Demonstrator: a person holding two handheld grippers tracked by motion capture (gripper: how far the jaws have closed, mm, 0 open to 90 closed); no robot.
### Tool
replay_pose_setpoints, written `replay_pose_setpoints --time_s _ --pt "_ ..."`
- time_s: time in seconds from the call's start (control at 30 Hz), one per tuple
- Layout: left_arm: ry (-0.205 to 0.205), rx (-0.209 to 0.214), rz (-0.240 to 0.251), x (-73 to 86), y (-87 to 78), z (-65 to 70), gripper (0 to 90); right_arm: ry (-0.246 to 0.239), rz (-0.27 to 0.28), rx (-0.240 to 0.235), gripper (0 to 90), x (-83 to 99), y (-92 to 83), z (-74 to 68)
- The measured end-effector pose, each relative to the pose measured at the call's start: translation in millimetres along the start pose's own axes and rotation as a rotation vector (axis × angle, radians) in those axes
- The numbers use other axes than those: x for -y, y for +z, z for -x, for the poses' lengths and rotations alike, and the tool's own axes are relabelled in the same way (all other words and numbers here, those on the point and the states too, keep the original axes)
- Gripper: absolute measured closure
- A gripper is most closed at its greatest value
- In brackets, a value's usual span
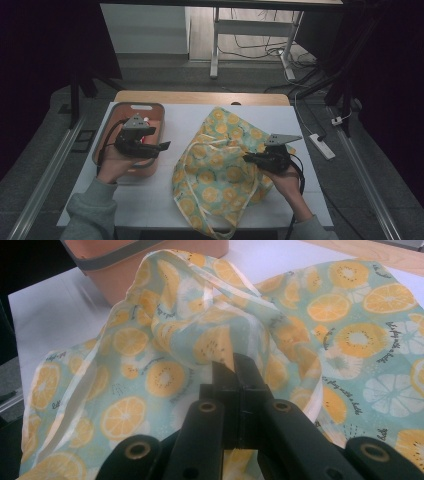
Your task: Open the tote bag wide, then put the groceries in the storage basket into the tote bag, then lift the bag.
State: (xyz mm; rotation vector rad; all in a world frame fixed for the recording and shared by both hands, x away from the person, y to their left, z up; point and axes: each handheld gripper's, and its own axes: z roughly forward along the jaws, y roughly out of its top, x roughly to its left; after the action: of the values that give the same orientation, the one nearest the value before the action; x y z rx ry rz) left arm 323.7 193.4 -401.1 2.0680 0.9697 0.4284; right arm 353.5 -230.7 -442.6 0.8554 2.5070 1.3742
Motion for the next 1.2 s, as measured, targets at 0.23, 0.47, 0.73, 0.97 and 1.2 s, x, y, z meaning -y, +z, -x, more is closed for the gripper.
replay_pose_setpoints --time_s 0.23,0.47,0.73,0.97,1.2 --pt "-0.054 -0.046 -0.049 7.3 9.4 -20.9 26.3 -0.006 0.000 0.008 89.5 0.1 -1.5 0.0" --pt "-0.093 -0.095 -0.103 14.9 17.0 -38.3 26.3 -0.008 -0.005 0.010 89.5 0.3 0.5 -0.5" --pt "-0.156 -0.168 -0.129 22.6 15.2 -58.1 26.3 -0.018 -0.022 0.005 89.4 1.5 4.3 -1.5" --pt "-0.199 -0.184 -0.173 28.2 27.2 -73.6 26.3 -0.019 -0.017 0.008 89.4 1.6 3.0 -1.7" --pt "-0.224 -0.178 -0.200 27.2 45.8 -83.9 26.3 -0.016 -0.010 0.012 89.4 1.6 1.0 0.0"
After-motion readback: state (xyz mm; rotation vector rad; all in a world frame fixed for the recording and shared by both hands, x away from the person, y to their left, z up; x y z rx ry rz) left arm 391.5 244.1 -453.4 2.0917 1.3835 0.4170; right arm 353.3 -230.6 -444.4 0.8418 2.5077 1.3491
